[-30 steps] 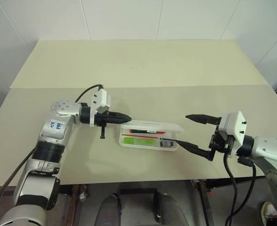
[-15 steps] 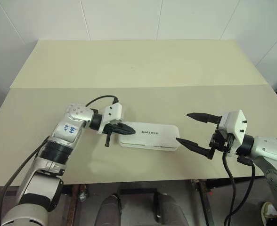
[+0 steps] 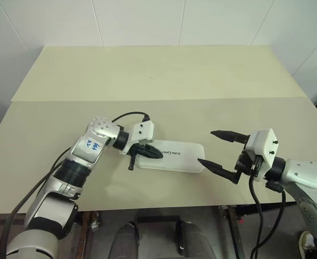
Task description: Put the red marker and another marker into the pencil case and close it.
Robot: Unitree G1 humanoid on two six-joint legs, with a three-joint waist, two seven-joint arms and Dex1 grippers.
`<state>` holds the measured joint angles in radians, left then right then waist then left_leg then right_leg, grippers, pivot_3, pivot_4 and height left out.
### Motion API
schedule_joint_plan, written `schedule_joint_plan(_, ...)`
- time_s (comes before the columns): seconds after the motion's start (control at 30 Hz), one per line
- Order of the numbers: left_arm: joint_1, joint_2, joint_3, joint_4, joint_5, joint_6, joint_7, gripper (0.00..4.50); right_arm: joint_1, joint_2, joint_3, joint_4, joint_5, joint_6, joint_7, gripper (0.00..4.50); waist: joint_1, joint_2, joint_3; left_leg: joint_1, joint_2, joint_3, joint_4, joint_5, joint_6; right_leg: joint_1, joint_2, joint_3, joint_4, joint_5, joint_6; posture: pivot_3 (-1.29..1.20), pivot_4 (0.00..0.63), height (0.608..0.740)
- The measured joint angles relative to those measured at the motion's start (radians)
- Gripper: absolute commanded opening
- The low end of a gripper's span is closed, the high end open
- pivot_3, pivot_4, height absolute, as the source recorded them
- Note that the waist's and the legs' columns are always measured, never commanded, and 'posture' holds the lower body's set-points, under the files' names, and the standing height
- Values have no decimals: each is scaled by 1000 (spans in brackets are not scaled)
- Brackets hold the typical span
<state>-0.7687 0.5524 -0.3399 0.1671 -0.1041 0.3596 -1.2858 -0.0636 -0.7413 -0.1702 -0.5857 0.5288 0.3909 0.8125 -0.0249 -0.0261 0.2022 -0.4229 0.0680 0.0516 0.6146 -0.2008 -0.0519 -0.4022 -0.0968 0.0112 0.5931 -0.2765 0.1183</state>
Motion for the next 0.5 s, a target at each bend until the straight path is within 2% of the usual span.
schedule_joint_plan(0.3, 62, 48, 46, -15, -11, -26, 17, 25, -10, 0, 0, -1, -1, 0, -12, 4500, -2, -1, -1, 1, 0, 0, 1, 0, 1, 2, 0, 0, 0, -1, -2, 0, 150, 740)
schedule_joint_plan(0.5, 91, -21, 101, 8, -70, 7, 57, 25, -34, 0, 1, 0, 0, 0, -10, 4500, -1, -1, -1, 1, 0, -1, 2, 1, 2, 3, 0, 0, -1, 0, -2, 0, 150, 740)
